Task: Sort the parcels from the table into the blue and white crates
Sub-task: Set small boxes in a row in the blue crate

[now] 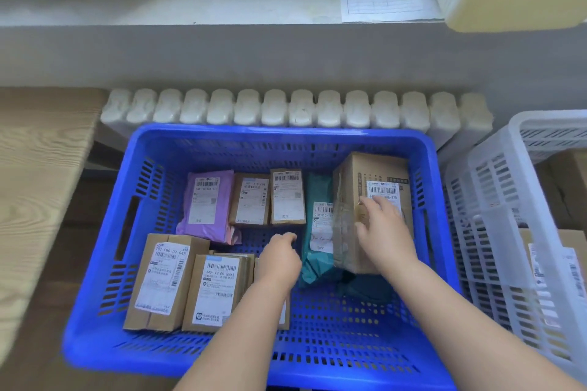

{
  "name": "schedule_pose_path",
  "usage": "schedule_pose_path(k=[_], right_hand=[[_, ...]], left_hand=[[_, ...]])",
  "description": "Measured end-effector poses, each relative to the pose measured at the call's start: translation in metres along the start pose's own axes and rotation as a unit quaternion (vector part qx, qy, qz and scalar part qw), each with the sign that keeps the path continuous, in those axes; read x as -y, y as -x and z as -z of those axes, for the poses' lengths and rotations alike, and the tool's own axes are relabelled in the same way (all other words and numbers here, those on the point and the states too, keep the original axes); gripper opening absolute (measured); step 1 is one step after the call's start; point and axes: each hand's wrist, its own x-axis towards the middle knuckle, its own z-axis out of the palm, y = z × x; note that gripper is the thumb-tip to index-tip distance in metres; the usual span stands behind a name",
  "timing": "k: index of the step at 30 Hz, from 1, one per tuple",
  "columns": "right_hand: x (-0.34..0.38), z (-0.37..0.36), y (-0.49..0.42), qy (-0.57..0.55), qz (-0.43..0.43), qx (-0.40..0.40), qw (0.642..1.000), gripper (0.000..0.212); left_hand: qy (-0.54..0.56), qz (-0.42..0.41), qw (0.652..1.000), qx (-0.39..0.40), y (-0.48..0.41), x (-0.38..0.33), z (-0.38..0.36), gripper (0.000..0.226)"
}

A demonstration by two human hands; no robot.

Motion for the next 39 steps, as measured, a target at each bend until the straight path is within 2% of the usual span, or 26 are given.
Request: schedule_pose_path(k=[2,5,8,13,17,21,25,33,37,39], right_hand=[[0.023,-0.010,0.003,-0.015,0.045,-0.008,0.999,0.043],[0.053,-0.039,0.006,-0.055,0.065,0.043,0.995,0.039],[0.067,-0.066,-0.006,-0.082,0.037,0.084,0.992,0.046],[0.072,-0.105,-0.048,-0.022,-0.007,0.131,0.991,0.056],[0.074,-0.125,-0.072,-0.032,-0.065,0.145,0.987,0.060],[0.077,-0.137,-0.074,-0.050,-0.092,0.144,0.984,0.061],[0.090,-0.146,-0.071,-0.082,-0.103,0.136,0.982,0.064],[0.100,-0.140,-0.073,-0.076,-0.110,0.163,0.978,0.070],[0.106,-0.133,-0.050,-0.096,-0.114,0.100,0.984,0.059],[0.105,-0.134,-0.038,-0.096,-0.103,0.099,0.985,0.054]], left_hand=[[-0.032,0.020,0.999,-0.016,0.002,0.025,0.010,0.051],[-0.077,0.037,0.996,-0.028,0.002,0.064,0.021,0.048],[-0.115,0.009,0.993,-0.035,-0.010,0.083,0.030,0.049],[-0.171,-0.101,0.980,-0.015,-0.056,0.082,0.035,0.055],[-0.168,-0.117,0.978,0.028,-0.081,0.067,0.038,0.059],[-0.122,-0.126,0.983,0.062,-0.100,0.064,0.031,0.070],[-0.117,-0.121,0.984,0.055,-0.104,0.067,0.031,0.076],[-0.118,-0.098,0.985,0.083,-0.096,0.063,0.045,0.076],[-0.129,-0.122,0.984,0.026,-0.077,0.079,0.050,0.070],[-0.158,-0.145,0.977,-0.010,-0.076,0.091,0.049,0.064]])
